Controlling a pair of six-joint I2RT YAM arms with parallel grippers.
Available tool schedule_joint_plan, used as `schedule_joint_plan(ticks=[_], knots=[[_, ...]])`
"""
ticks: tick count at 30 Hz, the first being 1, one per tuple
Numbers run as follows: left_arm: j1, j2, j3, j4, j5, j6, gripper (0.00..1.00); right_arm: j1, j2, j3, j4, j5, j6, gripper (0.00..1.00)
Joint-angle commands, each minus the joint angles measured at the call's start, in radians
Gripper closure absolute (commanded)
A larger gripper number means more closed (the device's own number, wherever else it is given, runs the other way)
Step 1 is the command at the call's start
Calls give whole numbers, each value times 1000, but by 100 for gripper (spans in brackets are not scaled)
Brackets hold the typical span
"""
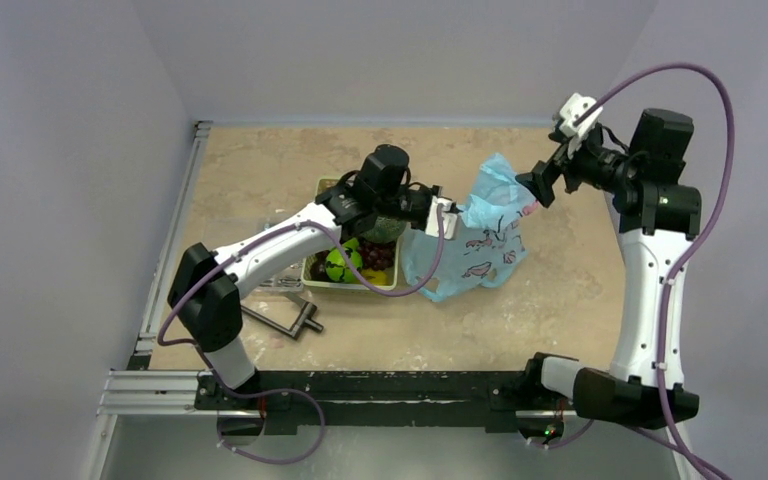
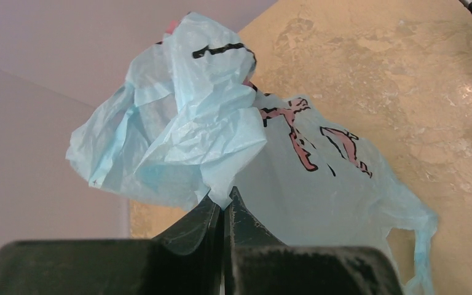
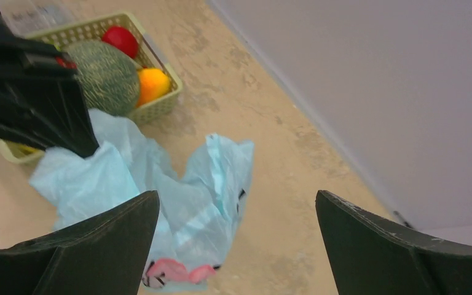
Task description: Place the fake fruits into the plastic bag and tie a complex knot
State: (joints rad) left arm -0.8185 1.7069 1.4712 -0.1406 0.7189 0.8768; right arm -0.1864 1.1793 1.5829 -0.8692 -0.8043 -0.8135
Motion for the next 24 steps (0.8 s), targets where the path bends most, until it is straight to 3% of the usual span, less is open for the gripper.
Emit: schedule_joint_plan(ticks=[1, 4, 10, 14, 18, 24], knots=[[-13, -53, 1, 105, 18, 55, 100, 0, 90, 117, -4, -56, 431, 1], [-25, -59, 6, 99, 20, 64, 100, 21, 144, 139, 24, -7, 474, 1], [-46, -68, -6, 77, 30, 109, 100, 131, 174, 61, -5, 247, 327, 1], [-57, -67, -6, 76, 31, 103, 100, 170, 188, 34, 51, 363, 355, 1], [-62, -66, 1, 57, 24, 105, 100, 221, 245, 64, 1, 479, 320, 1], [-62, -62, 1, 49, 21, 105, 100, 222, 234, 72, -67, 538, 327, 1]])
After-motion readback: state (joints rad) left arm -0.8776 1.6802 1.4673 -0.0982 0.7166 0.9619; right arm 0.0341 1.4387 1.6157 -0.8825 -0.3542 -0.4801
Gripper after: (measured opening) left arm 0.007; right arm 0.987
